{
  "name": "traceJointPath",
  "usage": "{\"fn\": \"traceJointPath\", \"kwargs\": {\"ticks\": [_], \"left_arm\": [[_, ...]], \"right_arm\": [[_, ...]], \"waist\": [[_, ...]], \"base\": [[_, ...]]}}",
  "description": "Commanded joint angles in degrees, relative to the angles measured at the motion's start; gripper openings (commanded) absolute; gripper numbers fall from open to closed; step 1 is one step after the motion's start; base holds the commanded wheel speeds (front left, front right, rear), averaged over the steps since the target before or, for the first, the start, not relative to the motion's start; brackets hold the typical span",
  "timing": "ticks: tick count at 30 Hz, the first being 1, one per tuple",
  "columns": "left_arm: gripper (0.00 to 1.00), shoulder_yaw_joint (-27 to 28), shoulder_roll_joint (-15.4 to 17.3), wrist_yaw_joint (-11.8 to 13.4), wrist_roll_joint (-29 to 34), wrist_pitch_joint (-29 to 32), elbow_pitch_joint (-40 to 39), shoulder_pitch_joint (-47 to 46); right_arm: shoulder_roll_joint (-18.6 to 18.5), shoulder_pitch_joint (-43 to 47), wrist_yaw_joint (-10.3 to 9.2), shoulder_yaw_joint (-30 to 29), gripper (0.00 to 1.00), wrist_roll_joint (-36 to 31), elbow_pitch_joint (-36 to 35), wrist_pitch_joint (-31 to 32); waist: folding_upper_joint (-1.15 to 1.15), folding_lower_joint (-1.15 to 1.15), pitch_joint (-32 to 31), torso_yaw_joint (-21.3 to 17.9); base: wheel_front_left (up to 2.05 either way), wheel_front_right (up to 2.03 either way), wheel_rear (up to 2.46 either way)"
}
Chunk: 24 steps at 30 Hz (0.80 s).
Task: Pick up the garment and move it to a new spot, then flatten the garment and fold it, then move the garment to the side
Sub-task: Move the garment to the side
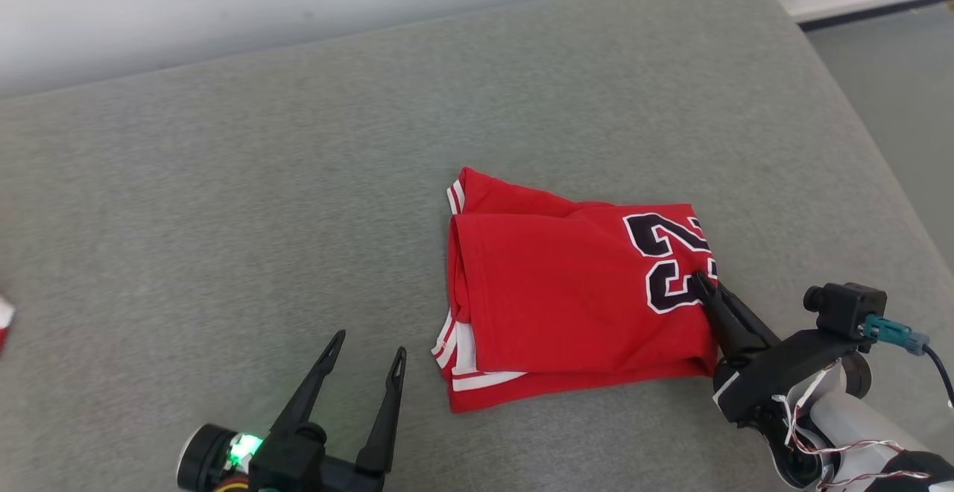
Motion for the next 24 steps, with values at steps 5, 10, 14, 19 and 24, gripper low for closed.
{"fn": "traceJointPath", "kwargs": {"ticks": [5,10,14,19,24], "left_arm": [[1.00,-1.4,1.4,-0.4,0.7,-0.1,-0.3,-3.5],[1.00,-2.5,1.9,-0.6,1.0,-0.1,-2.4,-6.6],[1.00,-3.5,2.1,-0.7,1.1,-0.1,-4.9,-9.2],[1.00,-5.3,2.4,-0.9,1.7,-0.1,-8.0,-12.6],[1.00,-6.8,3.3,-0.9,2.2,1.4,-11.8,-15.6]], "right_arm": [[-0.1,-4.0,-0.14,1.4,0.00,-1.1,1.2,-0.3],[-2.3,-9.1,-0.14,1.2,0.00,-2.1,2.5,-0.3],[-4.9,-13.3,-0.14,0.1,0.00,-2.7,3.2,-0.3],[-8.7,-18.0,-0.15,-2.2,0.00,-3.3,4.1,-0.3],[-11.7,-21.6,-0.15,-6.3,0.00,-4.3,5.2,-0.3]], "waist": [[0.00,0.00,3.7,-2.8],[0.00,0.00,7.1,-0.6],[0.00,0.00,10.3,1.5],[0.00,0.00,14.4,2.8],[0.00,0.00,18.2,2.1]], "base": [[0.00,0.00,0.00],[0.00,0.00,0.00],[0.00,0.00,0.00],[0.00,0.00,0.00],[0.00,0.00,0.00]]}}
